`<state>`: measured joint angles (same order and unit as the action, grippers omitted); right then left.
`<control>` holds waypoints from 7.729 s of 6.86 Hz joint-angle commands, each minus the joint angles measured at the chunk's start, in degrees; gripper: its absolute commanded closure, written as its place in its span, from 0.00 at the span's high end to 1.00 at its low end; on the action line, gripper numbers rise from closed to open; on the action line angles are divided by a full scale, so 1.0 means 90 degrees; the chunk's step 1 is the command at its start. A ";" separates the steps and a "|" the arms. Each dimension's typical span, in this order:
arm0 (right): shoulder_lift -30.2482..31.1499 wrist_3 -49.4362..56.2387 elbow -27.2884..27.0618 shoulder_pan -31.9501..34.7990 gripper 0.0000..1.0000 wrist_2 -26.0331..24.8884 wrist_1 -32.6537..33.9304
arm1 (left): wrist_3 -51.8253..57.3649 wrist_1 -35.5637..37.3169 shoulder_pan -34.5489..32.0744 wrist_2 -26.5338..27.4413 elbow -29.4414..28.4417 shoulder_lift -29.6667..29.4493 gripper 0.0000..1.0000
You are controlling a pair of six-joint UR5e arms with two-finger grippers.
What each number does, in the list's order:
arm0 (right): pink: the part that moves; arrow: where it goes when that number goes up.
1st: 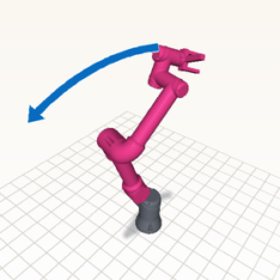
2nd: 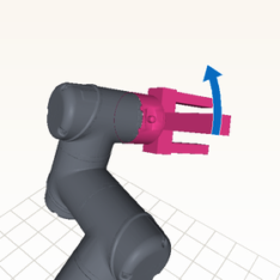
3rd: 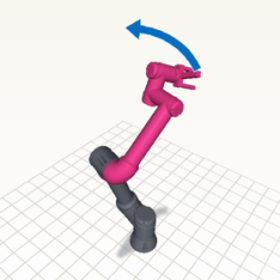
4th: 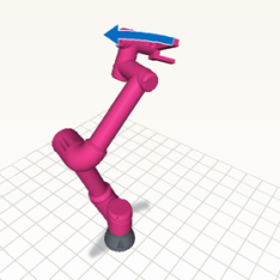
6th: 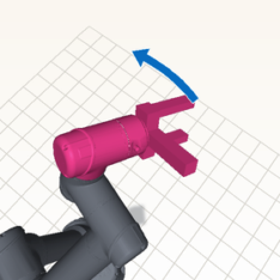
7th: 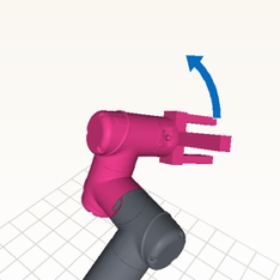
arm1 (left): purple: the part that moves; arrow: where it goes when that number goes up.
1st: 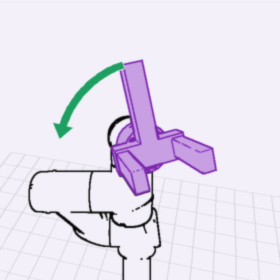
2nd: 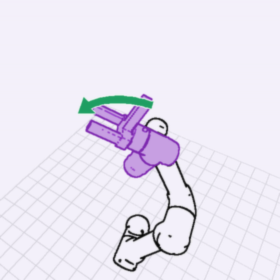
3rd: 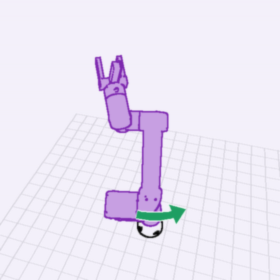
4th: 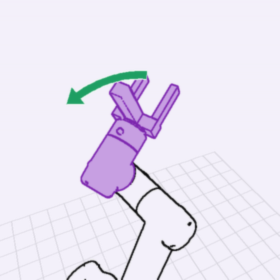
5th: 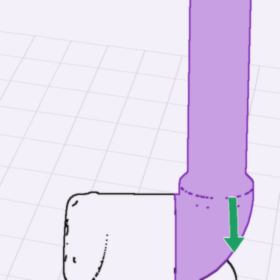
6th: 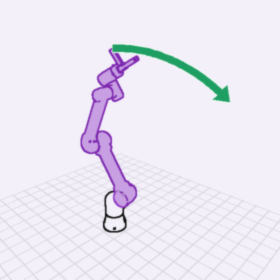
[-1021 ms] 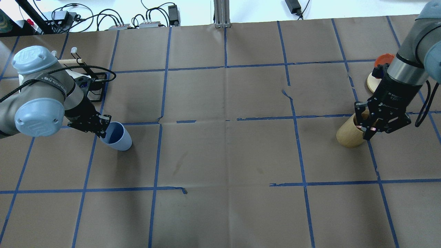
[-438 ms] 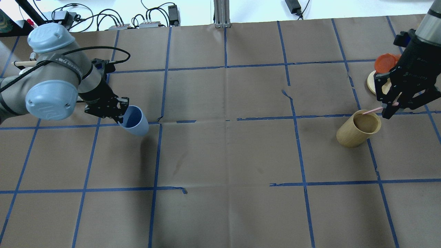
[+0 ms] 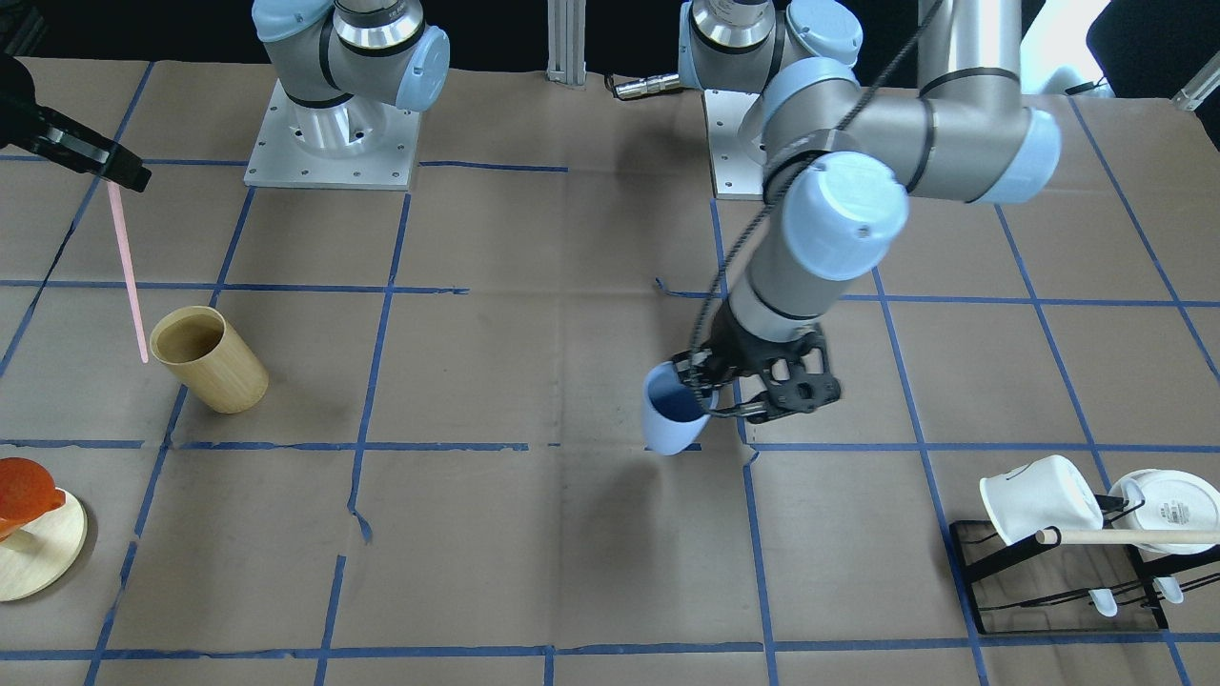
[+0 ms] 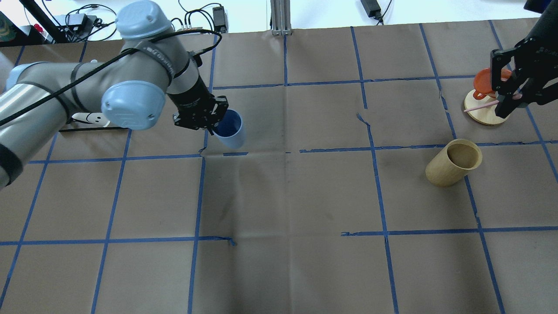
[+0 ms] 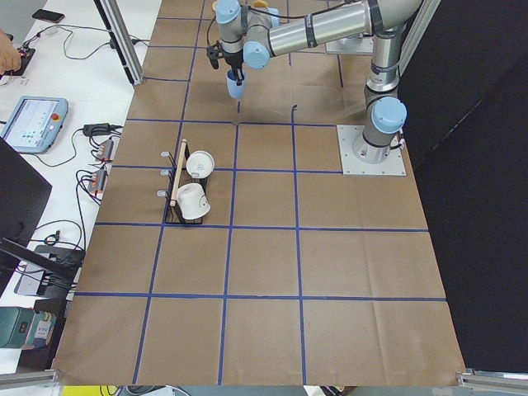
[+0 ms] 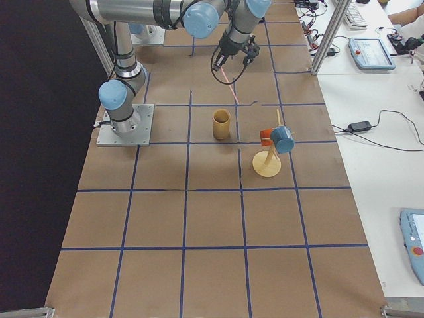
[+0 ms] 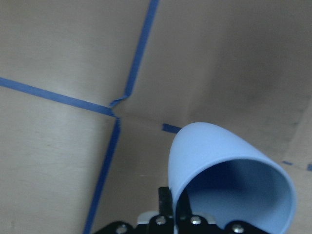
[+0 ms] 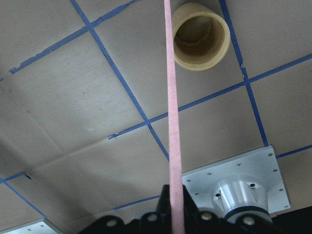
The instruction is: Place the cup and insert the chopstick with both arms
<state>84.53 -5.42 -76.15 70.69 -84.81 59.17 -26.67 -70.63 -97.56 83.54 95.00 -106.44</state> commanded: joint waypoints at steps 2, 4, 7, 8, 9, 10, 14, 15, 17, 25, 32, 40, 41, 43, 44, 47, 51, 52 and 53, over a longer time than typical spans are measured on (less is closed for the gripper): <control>-0.0105 -0.0052 0.0384 0.0017 0.04 0.0418 -0.0314 | -0.0983 0.0054 -0.1063 -0.0025 -0.0487 -0.0857 0.00; -0.0193 -0.0294 0.0405 0.0026 0.04 0.1081 -0.0480 | -0.1001 0.0064 -0.1006 -0.0093 -0.0477 -0.0956 0.01; -0.0193 -0.1056 0.0424 0.0036 0.04 0.2067 -0.0812 | -0.1236 0.0132 -0.1025 -0.0064 -0.0477 -0.1112 0.07; -0.0251 -0.1136 0.0424 0.0036 0.04 0.2351 -0.0909 | -0.1217 0.0133 -0.1025 -0.0064 -0.0487 -0.1103 0.53; -0.0319 -0.1194 0.0405 0.0036 0.04 0.2653 -0.1171 | -0.1198 0.0133 -0.1006 -0.0073 -0.0497 -0.1103 1.00; -0.0339 -0.1359 0.0366 0.0036 0.04 0.2763 -0.1193 | -0.0927 0.0200 -0.0938 -0.0074 -0.0516 -0.1036 1.00; -0.0330 -0.2667 0.0346 0.0738 0.04 0.3825 -0.1077 | 0.1490 -0.1548 -0.0305 -0.0005 -0.1655 -0.0091 1.00; -0.0330 -0.2863 0.0346 0.0817 0.04 0.4118 -0.1067 | 0.2233 -0.2059 -0.0090 -0.0005 -0.1842 0.0212 1.00; -0.0427 -0.2768 0.0269 0.0876 0.04 0.4266 -0.0844 | 0.3253 -0.2201 0.0078 0.0295 -0.1728 0.0711 1.00; -0.1306 -0.4629 0.0151 0.2096 0.04 0.5322 0.0425 | 0.3549 -0.1910 0.0752 0.0571 -0.1024 0.1572 1.00; -0.1609 -0.4691 -0.0833 0.2243 0.04 0.5313 0.1568 | 0.3510 -0.1879 0.0743 0.0551 -0.0819 0.1612 1.00; -0.1668 -0.5588 -0.0651 0.2243 0.96 0.5050 0.2808 | 0.3520 -0.1869 0.0811 0.0483 -0.0829 0.1602 1.00; -0.1581 -0.5425 -0.0592 0.2234 0.99 0.4459 0.3052 | 0.3519 -0.1869 0.0811 0.0493 -0.0838 0.1612 1.00; -0.1045 -0.4153 -0.0601 0.2098 0.99 0.3239 0.3610 | 0.3519 -0.1869 0.0792 0.0493 -0.0829 0.1602 1.00; -0.0772 -0.3410 -0.0611 0.1971 0.99 0.2333 0.3650 | 0.3519 -0.1879 0.0801 0.0493 -0.0819 0.1612 1.00; 0.0146 -0.1057 -0.0718 0.1463 1.00 0.0690 0.3145 | 0.3519 -0.1879 0.0792 0.0483 -0.0819 0.1641 1.00; 0.0539 -0.0834 -0.1147 0.2067 1.00 -0.0661 0.3142 | 0.3236 -0.2162 0.0811 0.0610 -0.1022 0.1554 1.00; 0.0559 -0.0814 -0.1216 0.2068 1.00 -0.0693 0.3104 | 0.3265 -0.2201 0.0811 0.0639 -0.1014 0.1543 1.00; 0.0569 -0.0785 -0.1226 0.2068 1.00 -0.0693 0.3074 | 0.3246 -0.2308 0.0811 0.0668 -0.0995 0.1659 1.00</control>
<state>89.50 -12.76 -86.80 89.20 -90.58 87.12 2.69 -90.48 -90.26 89.27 86.04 -92.12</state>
